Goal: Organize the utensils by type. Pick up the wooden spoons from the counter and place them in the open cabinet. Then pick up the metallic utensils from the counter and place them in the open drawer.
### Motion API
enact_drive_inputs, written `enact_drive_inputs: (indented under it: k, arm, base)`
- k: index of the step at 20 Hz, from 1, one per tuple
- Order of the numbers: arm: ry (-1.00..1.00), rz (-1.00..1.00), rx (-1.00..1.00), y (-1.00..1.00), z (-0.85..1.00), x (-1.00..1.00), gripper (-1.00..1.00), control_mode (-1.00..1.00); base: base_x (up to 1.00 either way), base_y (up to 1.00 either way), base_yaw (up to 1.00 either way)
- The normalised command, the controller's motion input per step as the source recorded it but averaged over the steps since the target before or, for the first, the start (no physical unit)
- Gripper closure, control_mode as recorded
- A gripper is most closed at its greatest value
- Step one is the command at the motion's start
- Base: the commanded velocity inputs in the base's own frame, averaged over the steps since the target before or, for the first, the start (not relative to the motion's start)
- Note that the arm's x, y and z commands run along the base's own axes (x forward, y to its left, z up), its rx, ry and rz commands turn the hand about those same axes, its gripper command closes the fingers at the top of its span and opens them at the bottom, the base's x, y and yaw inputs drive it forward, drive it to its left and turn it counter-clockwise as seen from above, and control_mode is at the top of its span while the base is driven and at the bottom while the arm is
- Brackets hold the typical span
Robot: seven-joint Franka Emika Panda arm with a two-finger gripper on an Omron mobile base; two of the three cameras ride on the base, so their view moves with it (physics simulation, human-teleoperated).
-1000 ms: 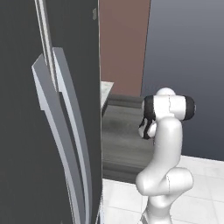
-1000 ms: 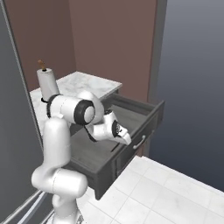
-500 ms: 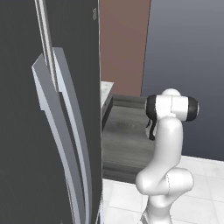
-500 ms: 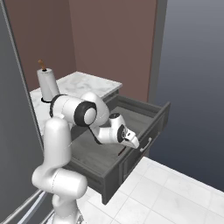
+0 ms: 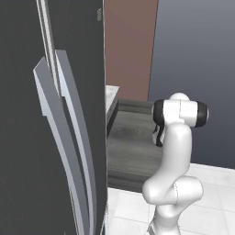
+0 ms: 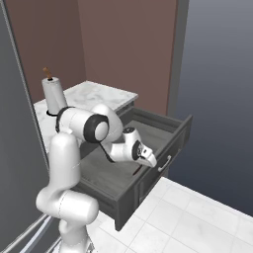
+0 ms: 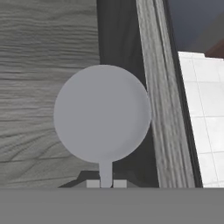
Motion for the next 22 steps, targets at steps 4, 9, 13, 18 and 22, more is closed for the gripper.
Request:
enact_drive_inputs:
  k: [4, 9, 13, 18, 22]
  arm:
    - [0.0, 0.0, 0.01, 0.0, 0.44, 0.0, 1.0, -1.0]
    - [0.02, 0.0, 0.01, 0.07, 0.67, -0.05, 1.0, -1.0]
    - [0.06, 0.0, 0.03, 0.09, 0.36, 0.0, 1.0, -1.0]
    - [0.09, 0.0, 0.11, 0.3, 0.11, 0.15, 1.0, -1.0]
    - [0.1, 0.03, 0.08, 0.4, 0.0, 0.28, 1.0, -1.0]
  base:
    - [0.0, 0.0, 0.0]
    - [0.0, 0.0, 0.0]
    - [0.0, 0.0, 0.0]
    - [0.0, 0.0, 0.0]
    - [0.0, 0.0, 0.0]
